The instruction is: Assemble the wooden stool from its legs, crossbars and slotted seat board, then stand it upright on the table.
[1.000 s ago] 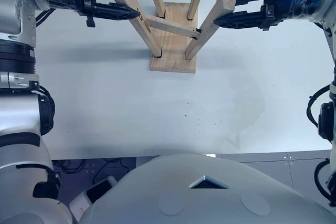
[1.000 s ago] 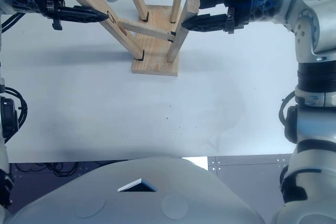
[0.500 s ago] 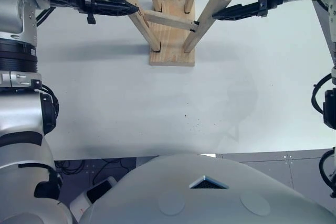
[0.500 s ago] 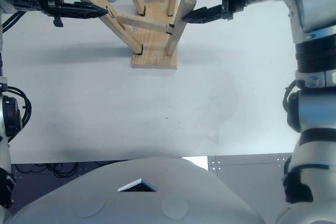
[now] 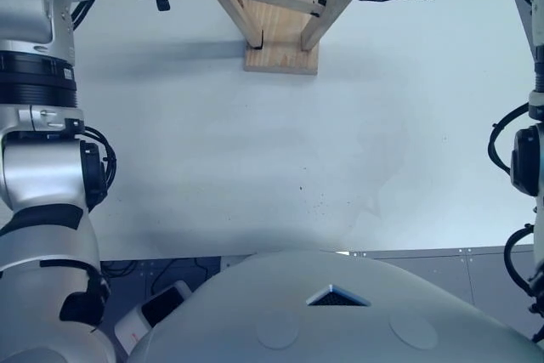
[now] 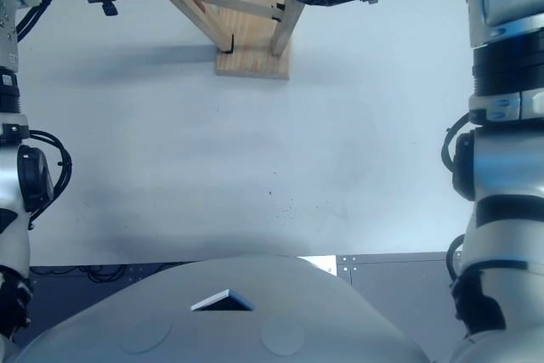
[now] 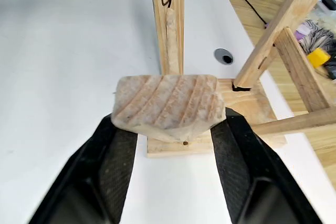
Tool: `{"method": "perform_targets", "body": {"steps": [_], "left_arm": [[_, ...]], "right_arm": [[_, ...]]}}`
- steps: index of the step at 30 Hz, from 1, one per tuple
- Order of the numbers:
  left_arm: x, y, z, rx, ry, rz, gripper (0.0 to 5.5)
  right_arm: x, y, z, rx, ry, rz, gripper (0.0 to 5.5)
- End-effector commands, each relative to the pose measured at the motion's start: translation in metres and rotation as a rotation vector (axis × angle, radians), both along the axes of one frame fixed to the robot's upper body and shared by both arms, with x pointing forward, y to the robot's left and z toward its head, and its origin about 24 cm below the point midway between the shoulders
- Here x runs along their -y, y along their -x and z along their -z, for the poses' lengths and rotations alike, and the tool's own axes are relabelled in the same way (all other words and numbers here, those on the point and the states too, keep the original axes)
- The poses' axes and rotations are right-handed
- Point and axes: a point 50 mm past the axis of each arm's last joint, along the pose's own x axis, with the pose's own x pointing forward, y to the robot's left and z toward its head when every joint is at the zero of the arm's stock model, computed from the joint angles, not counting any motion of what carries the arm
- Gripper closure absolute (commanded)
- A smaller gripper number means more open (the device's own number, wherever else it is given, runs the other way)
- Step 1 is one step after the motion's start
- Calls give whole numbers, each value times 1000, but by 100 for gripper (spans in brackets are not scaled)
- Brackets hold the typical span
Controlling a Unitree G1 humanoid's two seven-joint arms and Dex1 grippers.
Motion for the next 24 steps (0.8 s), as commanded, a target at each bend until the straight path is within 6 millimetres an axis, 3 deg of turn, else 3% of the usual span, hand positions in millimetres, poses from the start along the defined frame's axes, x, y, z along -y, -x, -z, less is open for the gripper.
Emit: {"method": "perform_targets", "body": {"steps": [1, 4, 5, 9, 11, 13, 17, 24], "left_arm": [[10, 1, 14, -73, 27, -15, 341], [14, 2, 15, -98, 49, -21, 341], [15, 2, 15, -105, 53, -20, 341], [15, 3, 15, -118, 60, -85, 341], [15, 4, 17, -122, 64, -110, 341], [15, 5, 21, -137, 64, -140, 341], [15, 6, 26, -153, 53, -176, 341], [17, 6, 29, -166, 67, -182, 341]], "right_arm": [[-29, -3, -18, -109, -137, -138, 296], [-23, -11, -23, -115, -170, -82, 249], [-21, -13, -24, -112, -176, -67, 210], [-8, -21, -74, -12, -442, 93, 207], [-12, -18, -100, 42, -579, 175, 227], [-31, -13, -105, 206, -534, 349, 264], [-75, 14, -61, 531, -239, 502, 340], [-102, 21, 26, 516, -1, 560, 467]]}}
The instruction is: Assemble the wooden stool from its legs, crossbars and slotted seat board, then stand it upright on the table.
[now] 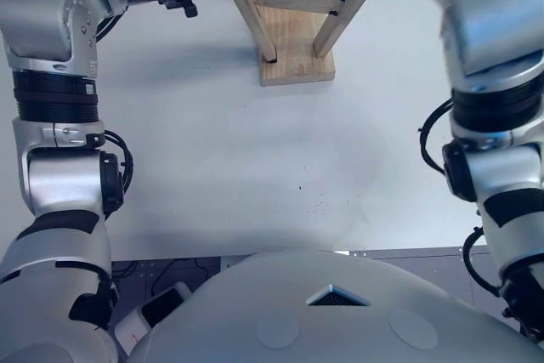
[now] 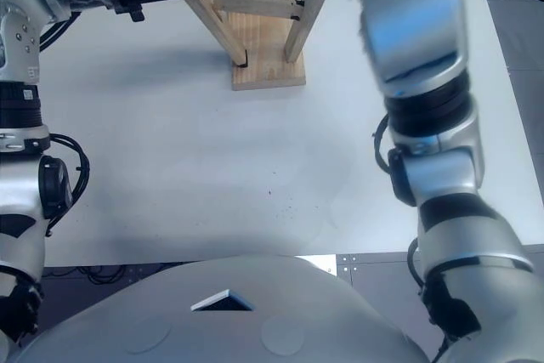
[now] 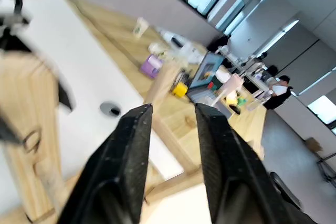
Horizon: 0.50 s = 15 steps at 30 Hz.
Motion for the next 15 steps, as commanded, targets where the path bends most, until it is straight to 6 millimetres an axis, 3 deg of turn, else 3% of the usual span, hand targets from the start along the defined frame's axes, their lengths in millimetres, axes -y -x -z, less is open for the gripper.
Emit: {"method": "perform_targets", "body": {"steps": [1, 5, 7, 15], "left_arm": [[-4, 1, 22, -102, -9, -56, 341], [1, -1, 22, -108, -9, -52, 341], [6, -3, 23, -115, -10, -42, 341], [33, -13, 28, -130, -47, 9, 341]], "right_arm": [[-15, -1, 40, -75, 49, 27, 487], [-26, -6, 80, -167, 128, 16, 548], [-28, -9, 90, -197, 138, 14, 550], [-26, -10, 106, -285, 73, 19, 550]]}}
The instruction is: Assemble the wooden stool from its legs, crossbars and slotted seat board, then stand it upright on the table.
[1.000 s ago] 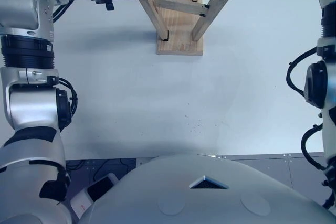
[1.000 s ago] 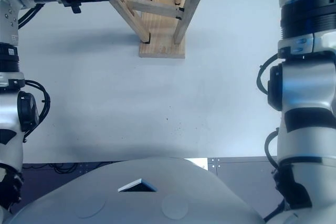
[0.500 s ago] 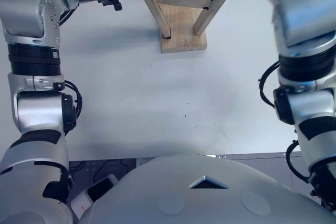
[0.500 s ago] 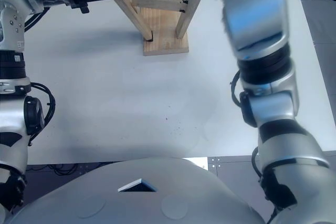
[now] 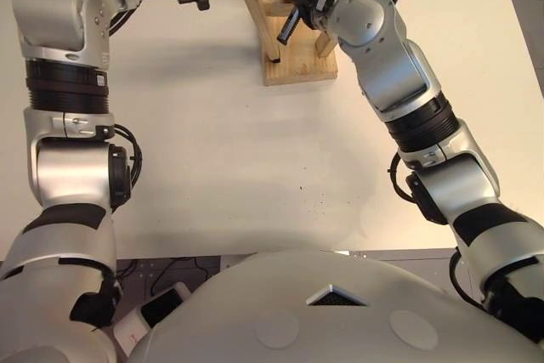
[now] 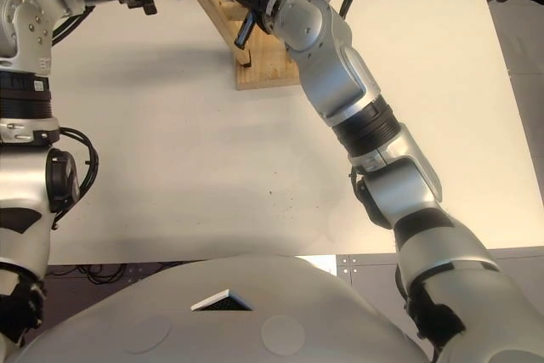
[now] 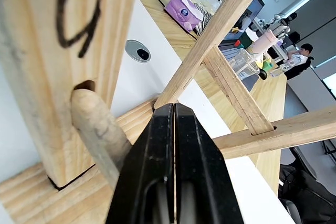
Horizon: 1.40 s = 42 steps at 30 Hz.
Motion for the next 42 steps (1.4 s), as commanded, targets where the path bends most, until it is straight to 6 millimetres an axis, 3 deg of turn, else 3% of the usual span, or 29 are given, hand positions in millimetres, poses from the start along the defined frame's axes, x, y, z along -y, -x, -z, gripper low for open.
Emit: {"method": "perform_targets", "body": {"steps": [1, 2, 3, 5, 8, 10, 11, 12, 13, 14, 16, 19, 21, 27, 31, 34, 38, 42], "left_arm": [[15, 0, 28, -92, -61, 17, 341], [13, 0, 29, -95, -64, 19, 341], [11, 1, 31, -101, -64, 16, 341], [6, 4, 34, -116, -66, 11, 341], [0, 7, 40, -143, -75, -7, 341], [-2, 8, 43, -155, -80, -14, 341], [-2, 9, 44, -158, -82, -14, 341], [-2, 9, 45, -159, -83, -15, 341], [-3, 10, 45, -157, -85, -15, 341], [-3, 10, 45, -156, -87, -15, 341], [-5, 11, 44, -153, -93, -14, 341], [-4, 11, 42, -151, -113, -3, 341], [-1, 9, 40, -152, -139, 19, 341], [22, 3, 29, -132, -189, 117, 341], [37, 4, 37, -115, -222, 174, 341], [26, 6, 41, -105, -233, 170, 341], [3, 1, 29, -63, -227, 60, 341], [-16, -1, 22, -39, -201, -22, 341]], "right_arm": [[0, 5, 23, -141, -54, 10, 550], [2, 1, 9, -122, -140, 44, 550], [7, -6, -17, -99, -311, 95, 550], [22, -16, -76, -160, -770, 171, 550], [51, -19, -152, -240, -1239, 84, 550], [84, -21, -188, -135, -1323, 102, 550], [106, -25, -194, -32, -1272, 181, 550], [123, -28, -193, 40, -1204, 258, 550], [138, -34, -179, 81, -1095, 356, 550], [149, -40, -161, 84, -1002, 426, 550], [162, -51, -106, -9, -838, 535, 550], [147, -50, -42, -150, -629, 526, 550], [120, -47, -21, -206, -537, 450, 550], [45, -33, -23, -243, -423, 175, 550], [34, -24, -20, -270, -395, 118, 550], [33, -16, -22, -284, -365, 58, 550], [19, 1, -40, -291, -361, -64, 550], [13, 5, -50, -293, -375, -105, 550]]}}
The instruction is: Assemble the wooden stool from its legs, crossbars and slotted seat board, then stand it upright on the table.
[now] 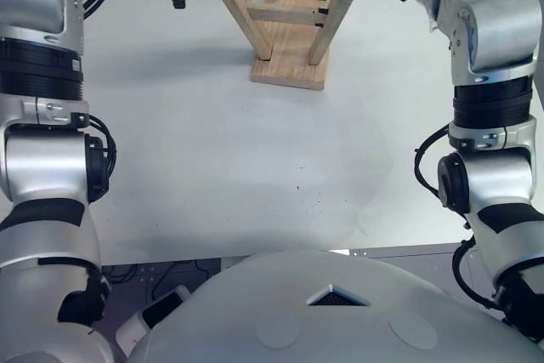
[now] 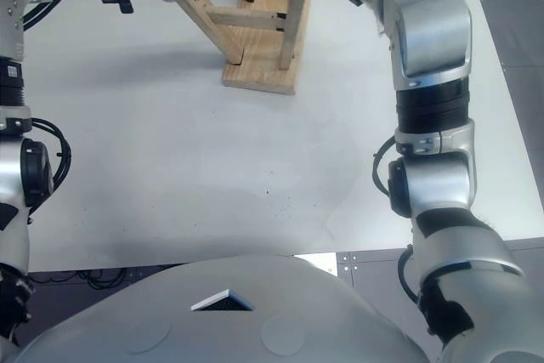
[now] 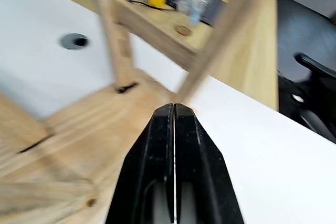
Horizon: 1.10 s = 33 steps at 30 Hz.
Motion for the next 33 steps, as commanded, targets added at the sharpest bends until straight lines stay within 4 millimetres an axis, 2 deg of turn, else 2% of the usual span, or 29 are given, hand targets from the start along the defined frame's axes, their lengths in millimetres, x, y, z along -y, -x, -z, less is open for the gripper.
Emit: {"method": "perform_targets", "body": {"steps": [1, 6, 9, 13, 19, 22, 25, 27, 28, 30, 32, 33], "left_arm": [[11, 0, 28, -52, -7, -17, 341], [13, 3, 23, -39, 34, 15, 265], [14, -3, 14, -3, 73, -15, 259], [9, -12, -20, 162, 165, -54, 259], [-1, -17, -53, 349, 160, -79, 259], [-6, -20, -67, 422, 207, -120, 259], [-10, -23, -64, 463, 176, -154, 259], [-16, -24, -78, 546, 259, -223, 259], [-20, -22, -83, 579, 300, -254, 259], [-30, -9, -80, 636, 303, -286, 259], [-37, 13, -69, 589, 320, -272, 259], [-38, 33, -57, 523, 316, -219, 259]], "right_arm": [[-63, 18, -15, -7, -107, -297, 550], [-58, 14, -12, -33, -113, -288, 550], [-56, 14, -10, -46, -114, -280, 550], [-56, 15, -4, -67, -106, -278, 550], [-57, 20, 3, -94, -96, -283, 550], [-64, 26, 3, -103, -113, -305, 550], [-74, 31, 3, -107, -132, -331, 550], [-89, 41, -7, -103, -208, -383, 550], [-97, 47, -12, -102, -248, -411, 550], [-109, 57, -18, -82, -285, -430, 550], [-99, 47, -36, 25, -319, -342, 550], [-85, 38, -58, 120, -361, -283, 550]]}}
